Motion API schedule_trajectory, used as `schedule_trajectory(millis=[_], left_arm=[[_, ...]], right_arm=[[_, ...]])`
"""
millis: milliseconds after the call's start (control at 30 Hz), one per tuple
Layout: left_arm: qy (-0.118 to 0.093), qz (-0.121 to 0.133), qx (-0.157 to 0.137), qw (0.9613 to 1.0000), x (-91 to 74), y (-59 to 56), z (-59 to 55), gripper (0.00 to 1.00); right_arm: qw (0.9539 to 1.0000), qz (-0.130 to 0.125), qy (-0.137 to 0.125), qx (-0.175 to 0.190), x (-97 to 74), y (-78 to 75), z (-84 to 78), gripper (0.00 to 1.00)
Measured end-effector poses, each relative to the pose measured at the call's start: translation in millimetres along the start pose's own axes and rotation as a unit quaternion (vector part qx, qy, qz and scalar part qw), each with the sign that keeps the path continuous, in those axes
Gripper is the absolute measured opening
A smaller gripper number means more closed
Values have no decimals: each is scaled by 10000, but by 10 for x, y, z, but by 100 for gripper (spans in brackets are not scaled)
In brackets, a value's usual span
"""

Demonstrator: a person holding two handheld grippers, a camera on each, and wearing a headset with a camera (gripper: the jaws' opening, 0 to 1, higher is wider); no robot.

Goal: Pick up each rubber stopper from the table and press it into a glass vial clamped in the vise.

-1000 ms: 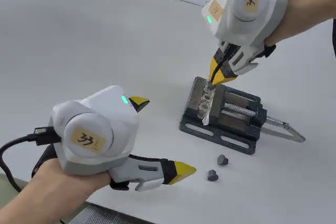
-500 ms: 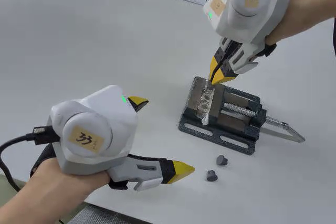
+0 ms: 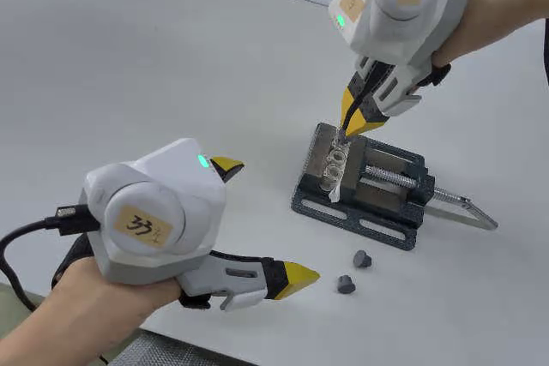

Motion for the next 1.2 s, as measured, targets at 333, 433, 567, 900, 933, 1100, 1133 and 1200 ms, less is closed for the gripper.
schedule_trajectory(millis=[333,433,567,900,933,1100,1133,1200], left_arm=[[22,-3,-26,10000,11,-2,-19,85],[19,-7,-32,10000,15,0,-17,85],[17,-6,-41,10000,25,7,-20,85],[4,-3,-80,10000,40,10,-33,85],[8,0,-81,10000,39,11,-34,85],[13,20,-103,9999,37,17,-41,85],[11,27,-104,9999,37,17,-39,85],[8,33,-123,9999,40,16,-38,85]], right_arm=[[9999,2,7,125,21,7,-8,0],[9998,15,12,214,27,-1,-7,0],[9998,-25,75,206,35,16,0,0],[9995,-45,231,199,53,42,48,0],[9996,-48,266,110,53,44,58,0],[9993,-55,303,205,53,39,67,0],[9993,-59,296,208,55,38,67,0],[9993,-55,325,166,58,37,72,0]])
Point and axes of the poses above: the centre of the closed fingertips' face, and the gripper's own axes: x roughly forward along the fingers, y roughly to its left, z roughly out of its top, the point moved 9 cm from there along -x, roughly backward along the fingers, and after that the axes turned 9 degrees about x, right-handed, at the moved point
